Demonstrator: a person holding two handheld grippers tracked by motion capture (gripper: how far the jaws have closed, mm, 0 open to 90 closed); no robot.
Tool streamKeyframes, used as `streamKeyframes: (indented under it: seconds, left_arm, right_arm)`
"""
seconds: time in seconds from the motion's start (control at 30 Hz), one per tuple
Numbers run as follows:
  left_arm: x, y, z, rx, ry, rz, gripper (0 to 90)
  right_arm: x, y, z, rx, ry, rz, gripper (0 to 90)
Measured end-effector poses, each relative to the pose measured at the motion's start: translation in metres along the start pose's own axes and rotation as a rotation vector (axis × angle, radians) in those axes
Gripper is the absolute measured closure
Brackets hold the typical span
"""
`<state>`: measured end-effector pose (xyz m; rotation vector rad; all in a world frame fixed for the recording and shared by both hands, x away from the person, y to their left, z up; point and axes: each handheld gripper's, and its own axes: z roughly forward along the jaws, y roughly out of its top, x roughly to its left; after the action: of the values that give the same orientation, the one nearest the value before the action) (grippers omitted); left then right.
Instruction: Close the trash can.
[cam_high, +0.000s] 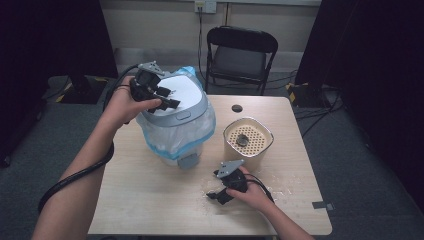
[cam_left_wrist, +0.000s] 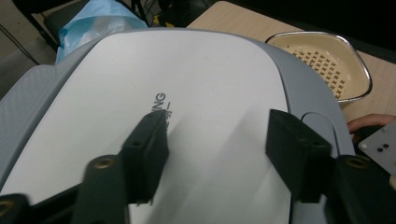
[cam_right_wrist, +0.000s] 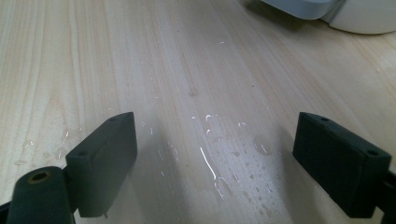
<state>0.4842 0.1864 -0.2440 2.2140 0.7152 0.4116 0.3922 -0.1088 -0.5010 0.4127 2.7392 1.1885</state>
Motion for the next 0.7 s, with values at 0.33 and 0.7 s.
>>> streamKeyframes:
  seconds: [0.33,0.7]
  left_arm:
    - [0.002,-0.012,-0.027,-0.043,0.015,-0.059,17.1]
    - [-0.004,-0.039,-0.059,-0.073,-0.021,-0.098,16.0]
  right_arm:
    - [0.000,0.000,0.000,-0.002,0.000,-0.002,12.9]
    - [0.000,0.000,0.000,-0.001,-0.001,-0.001,12.9]
